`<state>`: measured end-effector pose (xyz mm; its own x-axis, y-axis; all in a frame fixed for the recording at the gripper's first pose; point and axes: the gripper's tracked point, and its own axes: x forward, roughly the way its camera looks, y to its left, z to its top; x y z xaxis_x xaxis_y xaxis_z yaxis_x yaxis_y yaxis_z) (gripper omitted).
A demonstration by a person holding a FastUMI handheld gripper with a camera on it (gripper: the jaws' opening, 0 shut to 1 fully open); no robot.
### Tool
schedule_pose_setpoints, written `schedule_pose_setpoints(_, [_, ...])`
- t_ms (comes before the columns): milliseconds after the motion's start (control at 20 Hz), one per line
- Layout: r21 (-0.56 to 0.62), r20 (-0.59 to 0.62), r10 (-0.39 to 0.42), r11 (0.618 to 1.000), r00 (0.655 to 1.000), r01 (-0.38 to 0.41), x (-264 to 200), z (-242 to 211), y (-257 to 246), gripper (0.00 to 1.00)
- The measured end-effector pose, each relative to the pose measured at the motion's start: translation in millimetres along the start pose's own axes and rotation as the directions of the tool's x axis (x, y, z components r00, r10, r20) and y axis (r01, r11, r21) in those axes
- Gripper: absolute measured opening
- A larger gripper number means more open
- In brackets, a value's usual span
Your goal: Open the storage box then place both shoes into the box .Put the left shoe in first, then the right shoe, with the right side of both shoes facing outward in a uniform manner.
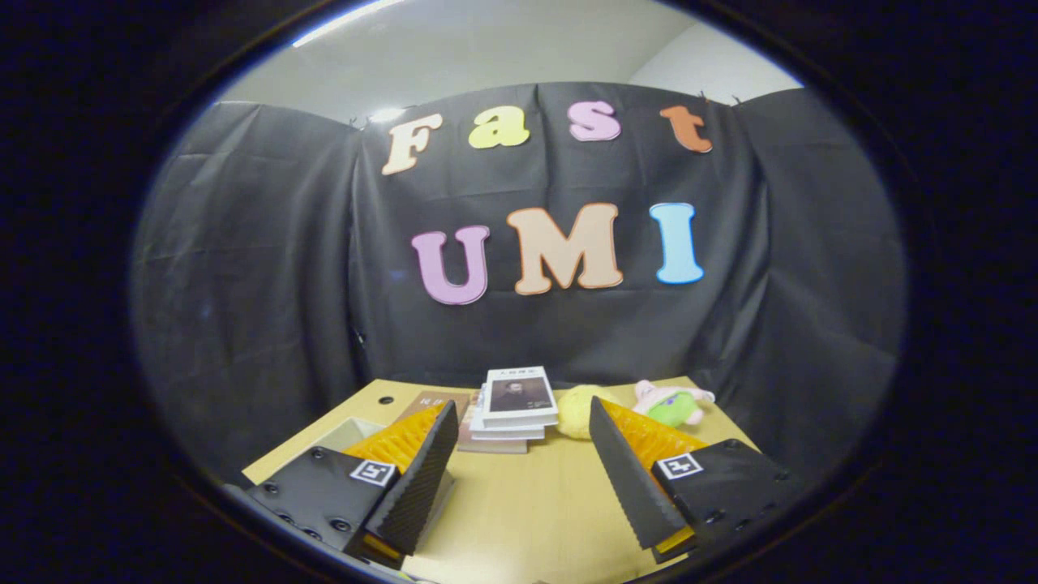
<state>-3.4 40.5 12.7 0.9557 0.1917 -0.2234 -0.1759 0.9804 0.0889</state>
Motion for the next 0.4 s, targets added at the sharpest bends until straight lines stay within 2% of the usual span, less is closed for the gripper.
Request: schedule_pose_setpoints(400, [0.001, 0.017, -0.043, 0.999, 0.999, 0.043, 4.0, 3.0, -16.2, 1.0])
